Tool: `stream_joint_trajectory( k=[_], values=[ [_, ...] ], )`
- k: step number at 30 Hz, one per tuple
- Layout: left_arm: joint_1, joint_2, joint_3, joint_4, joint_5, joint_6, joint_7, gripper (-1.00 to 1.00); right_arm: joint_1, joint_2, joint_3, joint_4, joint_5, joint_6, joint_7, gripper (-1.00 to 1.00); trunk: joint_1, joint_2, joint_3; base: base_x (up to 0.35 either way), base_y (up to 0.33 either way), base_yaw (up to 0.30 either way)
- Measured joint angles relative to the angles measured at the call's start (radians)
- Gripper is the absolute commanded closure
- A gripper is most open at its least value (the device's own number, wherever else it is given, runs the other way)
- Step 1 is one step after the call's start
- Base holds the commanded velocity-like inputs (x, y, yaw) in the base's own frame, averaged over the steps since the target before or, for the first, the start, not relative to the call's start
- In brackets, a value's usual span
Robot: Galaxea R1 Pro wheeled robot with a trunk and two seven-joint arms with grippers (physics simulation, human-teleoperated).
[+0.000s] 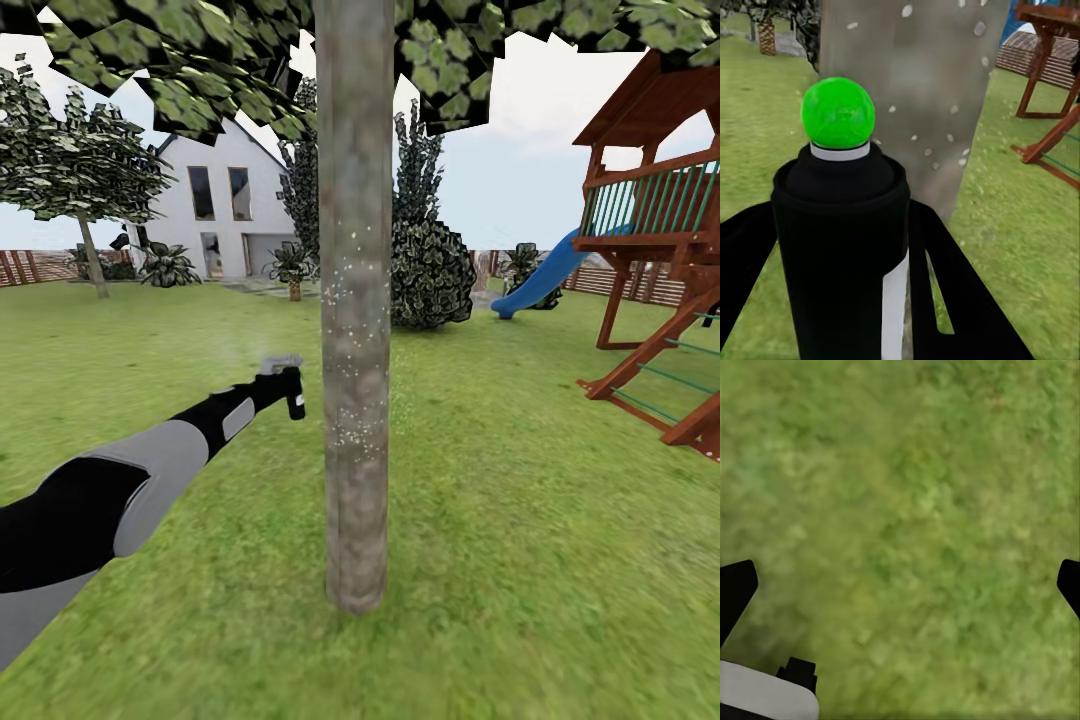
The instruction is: In the garden, pick up the pesticide atomizer on the floor and spray pesticide onto both trees until each tree trunk is fully covered.
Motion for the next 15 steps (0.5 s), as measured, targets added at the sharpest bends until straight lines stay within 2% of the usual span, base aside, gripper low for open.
stream_joint_trajectory(
  k=[3, 5, 6, 12, 14, 15],
  values=[
    [0.002, -0.001, -0.002, 0.001, -0.002, -0.002, -0.005, 1.0, 0.0, 0.0, 0.0, 0.0, 0.0, 0.0, 0.0, -1.0, 0.0, 0.0, 0.0, 0.0, 0.0, 0.0],
    [0.005, -0.002, -0.003, 0.001, -0.002, 0.0, -0.105, 1.0, 0.0, 0.0, 0.0, 0.0, 0.0, 0.0, 0.0, -1.0, 0.0, 0.0, 0.0, 0.0, 0.0, 0.0],
    [0.009, -0.002, -0.004, 0.001, -0.003, 0.0, -0.126, 1.0, 0.0, 0.0, 0.0, 0.0, 0.0, 0.0, 0.0, -1.0, 0.0, 0.0, 0.0, 0.0, 0.0, 0.0],
    [0.105, 0.001, -0.007, 0.002, -0.005, -0.009, -0.146, 1.0, 0.0, 0.0, 0.0, 0.0, 0.0, 0.0, 0.0, -1.0, 0.0, 0.0, 0.0, 0.0, 0.0, 0.0],
    [0.159, 0.001, -0.012, 0.001, -0.009, -0.012, -0.146, 1.0, 0.0, 0.0, 0.0, 0.0, 0.0, 0.0, 0.0, -1.0, 0.0, 0.0, 0.0, 0.0, 0.0, 0.0],
    [0.192, 0.001, -0.009, 0.001, -0.008, -0.035, -0.147, 1.0, 0.0, 0.0, 0.0, 0.0, 0.0, 0.0, 0.0, -1.0, 0.0, 0.0, 0.0, 0.0, 0.0, 0.0]
  ],
)
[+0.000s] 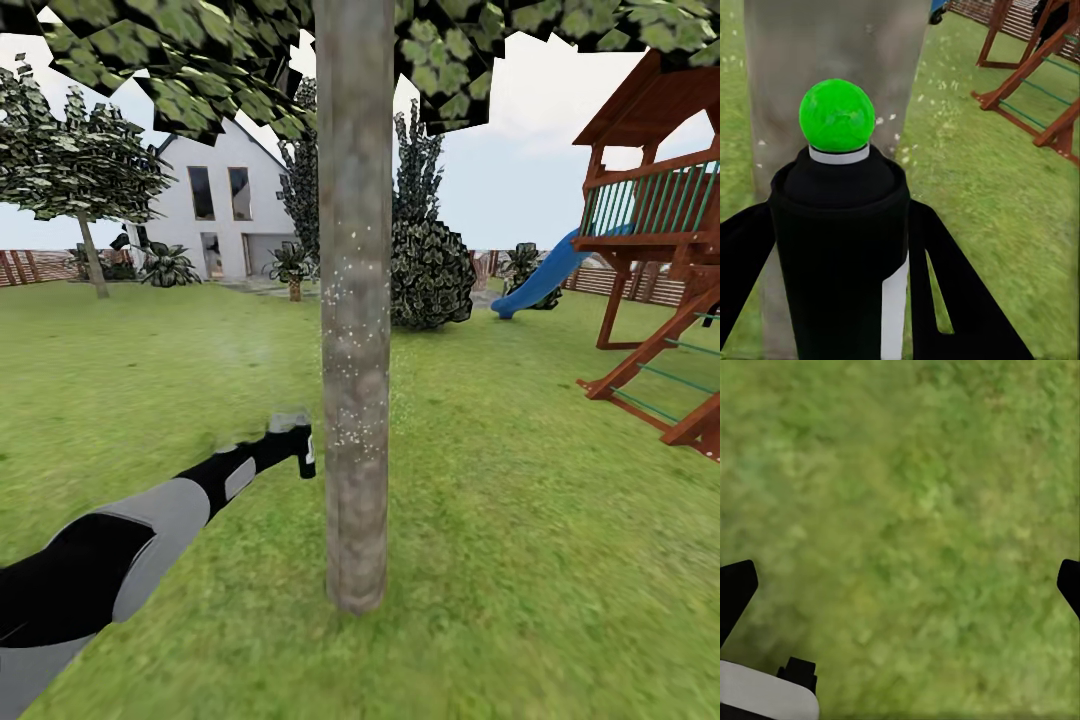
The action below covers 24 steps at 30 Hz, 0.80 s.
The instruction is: In the garden, pick up the pesticide atomizer on the floor and spray pesticide onto both trees until each tree trunk is fully covered.
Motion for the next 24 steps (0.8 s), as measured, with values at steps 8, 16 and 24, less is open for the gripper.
stream_joint_trajectory(
  k=[8, 16, 24],
  values=[
    [0.098, 0.001, 0.001, 0.001, -0.058, -0.053, 0.001, 1.0, 0.0, -0.018, -0.004, -0.011, -0.002, -0.009, -0.007, -1.0, 0.0, 0.0, 0.0, 0.0, 0.0, 0.0],
    [0.306, 0.002, 0.002, 0.001, -0.058, -0.228, -0.001, 1.0, 0.0, -0.037, 0.0, -0.043, -0.001, -0.007, -0.003, -1.0, 0.0, 0.0, 0.0, -0.053, 0.039, 0.0],
    [0.321, 0.0, 0.007, 0.001, -0.056, -0.23, -0.002, 1.0, 0.0, -0.032, -0.001, -0.045, -0.003, -0.009, -0.002, -1.0, 0.0, 0.0, 0.0, -0.186, 0.213, 0.0]
  ],
)
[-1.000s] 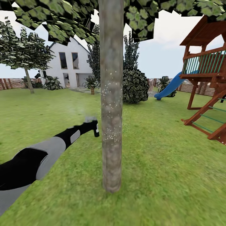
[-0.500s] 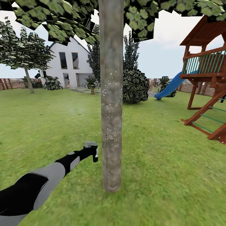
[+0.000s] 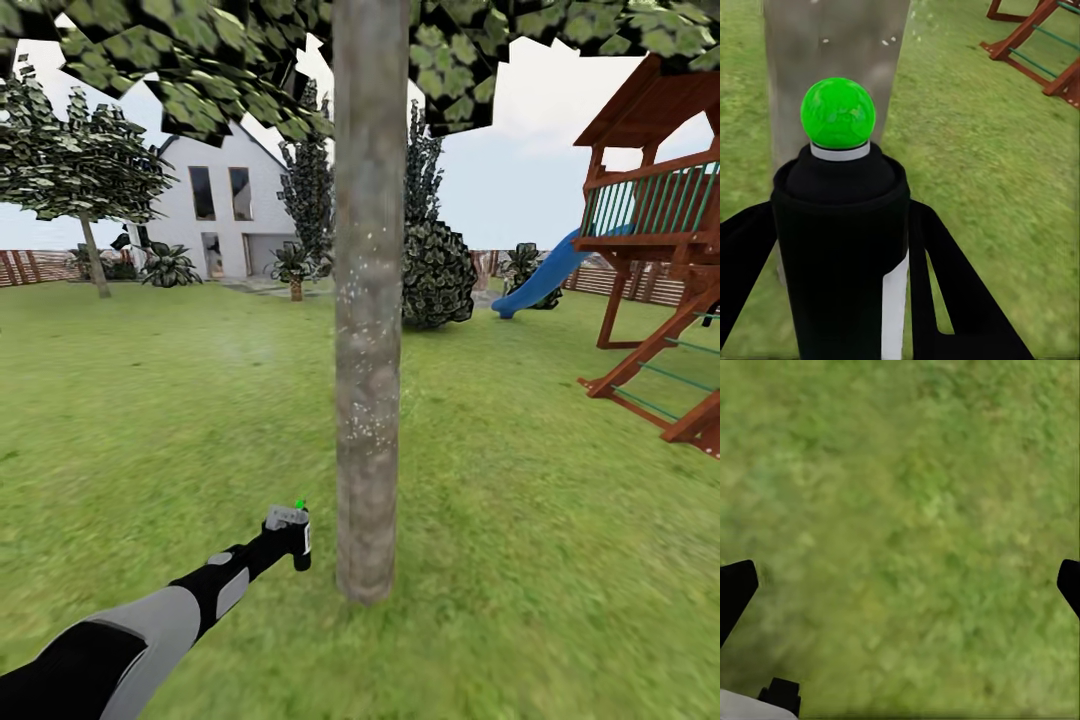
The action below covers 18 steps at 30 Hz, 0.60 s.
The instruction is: In the garden, pick up the pesticide atomizer on the floor and spray pesticide onto both trees until each tree trunk is fully covered.
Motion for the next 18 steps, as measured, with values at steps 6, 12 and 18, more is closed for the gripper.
stream_joint_trajectory(
  k=[6, 12, 18],
  values=[
    [0.002, -0.001, -0.001, 0.0, 0.0, 0.0, 0.0, 1.0, 0.0, -0.002, -0.001, -0.001, 0.0, -0.001, -0.002, -1.0, 0.0, 0.0, 0.0, -0.264, 0.109, 0.0],
    [0.007, -0.002, 0.0, 0.0, 0.0, 0.001, 0.0, 1.0, -0.001, -0.004, -0.002, -0.002, 0.0, 0.001, -0.006, -1.0, 0.0, 0.0, 0.0, -0.208, 0.057, 0.0],
    [0.007, 0.006, 0.002, -0.004, 0.004, 0.001, 0.003, 1.0, -0.256, -0.199, -0.018, -0.163, -0.022, 0.194, 0.01, -1.0, 0.0, 0.0, 0.0, -0.005, 0.001, 0.0]
  ],
)
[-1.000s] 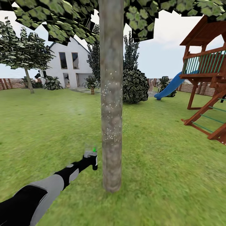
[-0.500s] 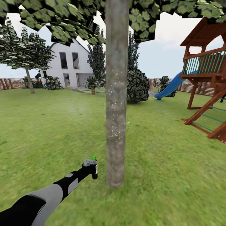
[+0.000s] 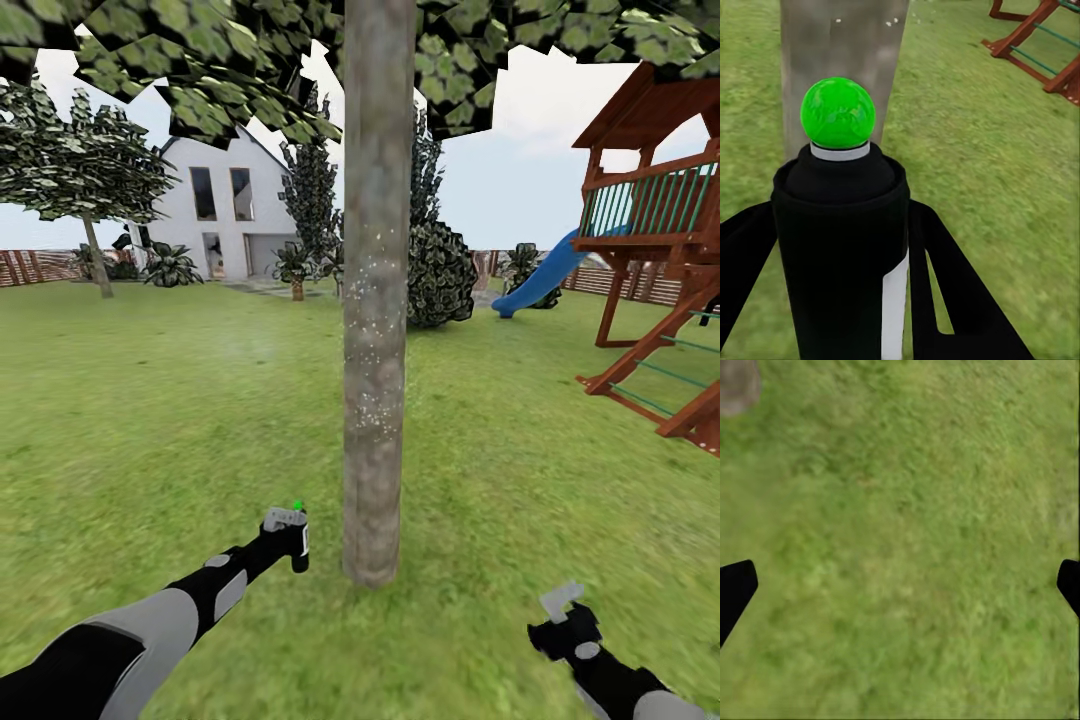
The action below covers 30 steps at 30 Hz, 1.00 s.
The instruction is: In the garden, pick up the pesticide atomizer on the floor and spray pesticide onto both trees until each tree trunk is fully covered.
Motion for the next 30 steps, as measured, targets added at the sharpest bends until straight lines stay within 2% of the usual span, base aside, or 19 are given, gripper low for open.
stream_joint_trajectory(
  k=[1, 3, 5, 6, 7, 9, 10, 12, 14, 17, 19, 20, 21, 23, 26, 30],
  values=[
    [0.0, 0.001, 0.0, -0.001, 0.0, 0.0, 0.0, 1.0, -0.05, -0.022, 0.0, -0.001, -0.002, 0.026, 0.019, -1.0, 0.0, 0.0, 0.0, 0.0, 0.0, 0.0],
    [0.0, 0.004, 0.002, -0.007, 0.006, -0.003, -0.003, 1.0, -0.196, -0.071, -0.004, -0.003, -0.004, 0.121, 0.173, -1.0, 0.0, 0.0, 0.0, 0.0, 0.0, 0.0],
    [0.0, 0.004, 0.002, -0.025, 0.008, -0.006, -0.024, 1.0, -0.282, -0.086, -0.004, -0.004, -0.005, 0.148, 0.297, -1.0, 0.0, 0.0, 0.0, 0.0, 0.0, 0.0],
    [0.0, 0.005, 0.002, -0.05, 0.008, -0.007, -0.073, 1.0, -0.351, -0.09, -0.005, -0.004, -0.006, 0.156, 0.365, -1.0, 0.0, 0.0, 0.0, 0.0, 0.0, 0.0],
    [0.0, 0.019, 0.003, -0.08, 0.009, -0.004, -0.163, 1.0, -0.399, -0.092, -0.006, -0.004, -0.007, 0.161, 0.465, -1.0, 0.0, 0.0, 0.0, 0.0, 0.0, 0.0],
    [0.0, 0.08, 0.002, -0.158, 0.009, 0.013, -0.4, 1.0, -0.492, -0.094, -0.007, -0.005, -0.008, 0.166, 0.667, -1.0, 0.0, 0.0, 0.0, 0.0, 0.0, 0.0],
    [0.0, 0.09, -0.002, -0.17, 0.007, 0.024, -0.449, 1.0, -0.514, -0.094, -0.005, -0.006, -0.007, 0.166, 0.721, -1.0, 0.0, 0.0, 0.0, 0.0, 0.0, 0.0],
    [0.0, 0.101, -0.003, -0.189, 0.007, 0.048, -0.515, 1.0, -0.572, -0.089, -0.006, -0.008, -0.009, 0.174, 0.884, -1.0, 0.0, 0.0, 0.0, 0.0, 0.0, 0.0],
    [0.0, 0.103, -0.005, -0.194, 0.006, 0.054, -0.549, 1.0, -0.593, -0.084, -0.005, -0.03, -0.009, 0.217, 0.972, -1.0, 0.0, 0.0, 0.0, 0.0, 0.0, 0.0],
    [0.0, 0.104, -0.006, -0.197, 0.007, 0.058, -0.644, 1.0, -0.603, -0.049, -0.004, -0.066, -0.022, 0.25, 1.149, -1.0, 0.0, 0.0, 0.0, 0.0, 0.0, 0.0],
    [0.0, 0.103, -0.007, -0.197, 0.007, 0.059, -0.665, 1.0, -0.606, -0.012, -0.004, -0.07, -0.046, 0.255, 1.241, -1.0, 0.0, 0.0, 0.0, 0.0, 0.0, 0.0],
    [0.0, 0.103, -0.008, -0.197, 0.006, 0.072, -0.671, 1.0, -0.608, 0.017, -0.004, -0.071, -0.064, 0.278, 1.277, -1.0, 0.0, 0.0, 0.0, 0.0, 0.0, 0.0],
    [0.0, 0.103, -0.01, -0.197, 0.006, 0.101, -0.675, 1.0, -0.609, 0.051, -0.004, -0.079, -0.077, 0.308, 1.301, -1.0, 0.0, 0.0, 0.0, 0.0, 0.0, 0.0],
    [0.0, 0.1, -0.01, -0.197, 0.007, 0.124, -0.678, 1.0, -0.61, 0.097, -0.002, -0.109, -0.084, 0.327, 1.317, -1.0, 0.0, 0.0, 0.0, 0.0, 0.0, 0.0],
    [0.0, 0.085, -0.011, -0.198, 0.008, 0.126, -0.7, 1.0, -0.611, 0.128, -0.001, -0.119, -0.086, 0.333, 1.383, -1.0, 0.0, 0.0, 0.0, 0.0, 0.0, 0.0],
    [0.0, 0.062, -0.01, -0.199, 0.008, 0.128, -0.734, 1.0, -0.611, 0.166, -0.002, -0.137, -0.084, 0.335, 1.399, -1.0, 0.0, 0.0, 0.0, 0.0, 0.0, 0.0]
  ],
)
